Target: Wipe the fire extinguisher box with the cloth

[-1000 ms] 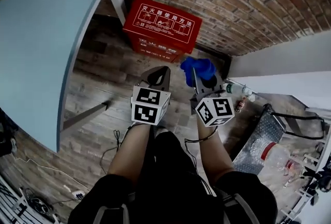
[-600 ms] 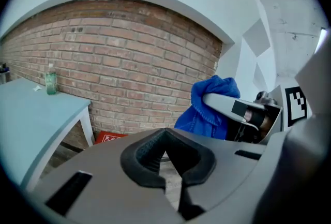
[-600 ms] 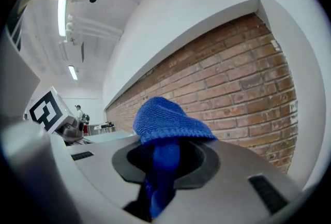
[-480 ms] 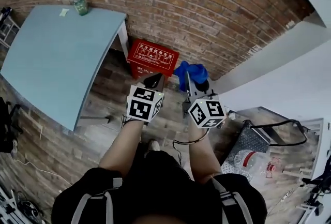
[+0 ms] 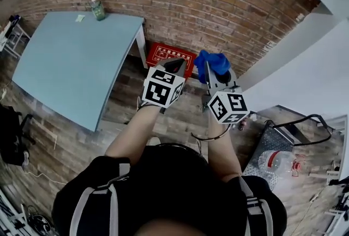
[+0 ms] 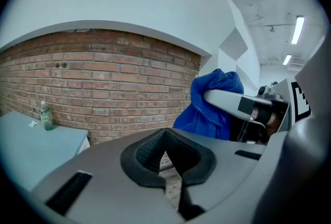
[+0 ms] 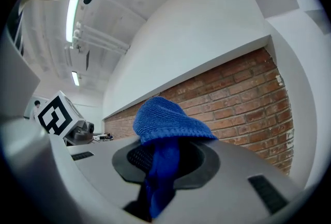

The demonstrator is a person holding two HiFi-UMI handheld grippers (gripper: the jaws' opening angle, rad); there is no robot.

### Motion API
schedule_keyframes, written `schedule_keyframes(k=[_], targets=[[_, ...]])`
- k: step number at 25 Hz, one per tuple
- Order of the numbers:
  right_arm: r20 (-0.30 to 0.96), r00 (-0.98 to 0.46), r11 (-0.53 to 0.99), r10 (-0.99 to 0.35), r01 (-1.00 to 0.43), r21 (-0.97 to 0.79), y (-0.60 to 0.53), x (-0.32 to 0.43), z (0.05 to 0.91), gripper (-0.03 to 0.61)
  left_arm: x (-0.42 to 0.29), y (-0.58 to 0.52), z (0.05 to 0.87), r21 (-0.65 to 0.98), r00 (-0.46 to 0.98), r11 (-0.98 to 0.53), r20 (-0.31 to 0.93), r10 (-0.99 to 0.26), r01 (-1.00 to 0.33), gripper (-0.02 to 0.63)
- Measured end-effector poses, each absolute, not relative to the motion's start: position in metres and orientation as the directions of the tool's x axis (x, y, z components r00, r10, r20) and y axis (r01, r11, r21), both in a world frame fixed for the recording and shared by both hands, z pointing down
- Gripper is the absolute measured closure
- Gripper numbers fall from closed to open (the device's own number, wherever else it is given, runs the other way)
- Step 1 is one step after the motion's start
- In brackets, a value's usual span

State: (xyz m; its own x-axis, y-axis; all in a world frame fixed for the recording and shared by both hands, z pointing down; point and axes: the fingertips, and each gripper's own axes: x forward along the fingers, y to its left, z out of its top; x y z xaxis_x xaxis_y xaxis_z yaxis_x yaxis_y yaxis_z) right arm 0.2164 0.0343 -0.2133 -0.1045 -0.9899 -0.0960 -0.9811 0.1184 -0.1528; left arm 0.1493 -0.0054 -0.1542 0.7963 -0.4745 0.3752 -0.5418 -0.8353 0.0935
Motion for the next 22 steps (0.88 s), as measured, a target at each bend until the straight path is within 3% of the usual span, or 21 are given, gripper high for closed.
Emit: schedule_keyframes(k=[22], targets=[[-0.085, -0.098, 0.110, -0.992, -0.982, -0.156, 0.030, 0.203, -0.221, 0.482, 0.132, -0.002, -0.158, 0.095, 0.801, -0.839, 0.371, -0.469, -0.536, 0.609]])
